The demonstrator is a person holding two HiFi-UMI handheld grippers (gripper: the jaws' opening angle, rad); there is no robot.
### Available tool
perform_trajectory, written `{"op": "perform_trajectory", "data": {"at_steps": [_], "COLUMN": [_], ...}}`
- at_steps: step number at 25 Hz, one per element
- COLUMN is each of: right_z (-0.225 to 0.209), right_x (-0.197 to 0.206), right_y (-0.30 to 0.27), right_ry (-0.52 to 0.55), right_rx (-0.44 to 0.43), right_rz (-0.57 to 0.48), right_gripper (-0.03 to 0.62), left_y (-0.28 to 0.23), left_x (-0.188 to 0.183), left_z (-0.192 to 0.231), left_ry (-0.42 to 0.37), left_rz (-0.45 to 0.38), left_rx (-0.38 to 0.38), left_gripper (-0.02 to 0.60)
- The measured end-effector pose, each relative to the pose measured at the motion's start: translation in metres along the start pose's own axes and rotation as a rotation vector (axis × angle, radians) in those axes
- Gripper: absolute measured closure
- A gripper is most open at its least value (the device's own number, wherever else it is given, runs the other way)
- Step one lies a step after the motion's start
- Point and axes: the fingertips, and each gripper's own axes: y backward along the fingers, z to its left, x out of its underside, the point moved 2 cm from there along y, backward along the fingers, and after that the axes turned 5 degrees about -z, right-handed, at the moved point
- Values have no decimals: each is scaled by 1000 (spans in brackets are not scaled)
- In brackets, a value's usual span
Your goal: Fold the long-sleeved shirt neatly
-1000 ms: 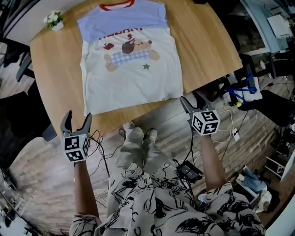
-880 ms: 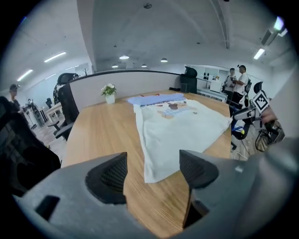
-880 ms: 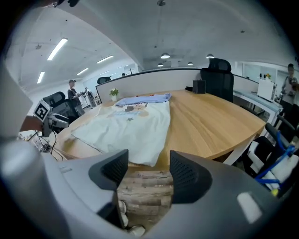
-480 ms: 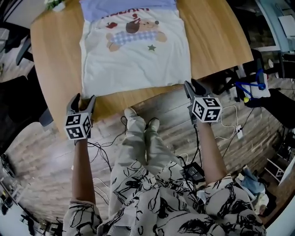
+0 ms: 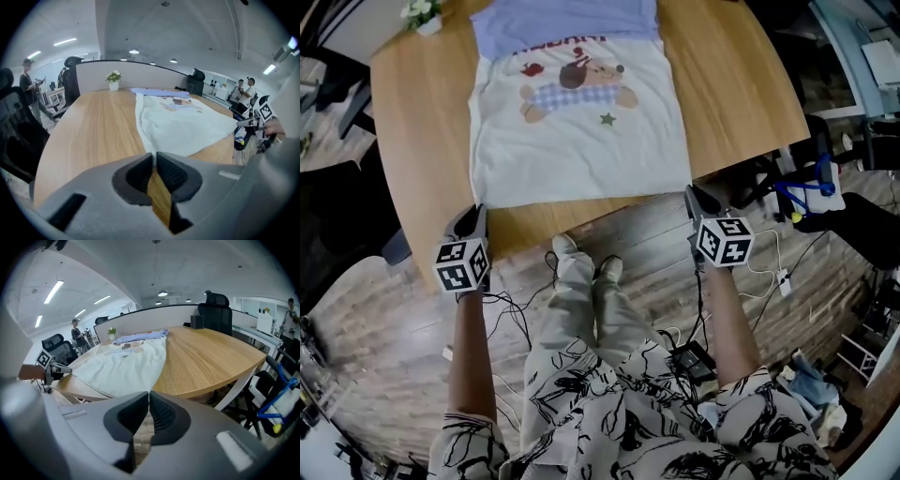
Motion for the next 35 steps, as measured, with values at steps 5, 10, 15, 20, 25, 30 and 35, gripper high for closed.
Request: {"op": "perform_trajectory", "data": {"at_steps": [5,10,15,20,25,30,35], "right_z": [-7,-8,-6,-3,5,10,12], "right_x": [-3,-2,-19,-77,-151,-238,-317], "right_y": [12,23,33,46,68,80,75], "right_ry": [27,23,21,33,57,116,176], "right_rx": [4,17,12,20,34,37,12], "right_rz": [4,10,-16,-126,-235,-380,-484], "right_gripper": [577,577,577,577,577,577,577], "left_y": [20,48,56,67,96,114,115], "left_x": [8,20,3,-65,-150,-241,-311], "left_z": [-24,-34,-37,-31,-19,-10,4], "left_ry": [63,157,164,139,80,6,-45], "left_rz": [0,-22,-65,-214,-340,-481,-570], "left_rx": [30,19,15,35,57,73,37], "left_gripper": [549,549,551,552,552,552,552]}}
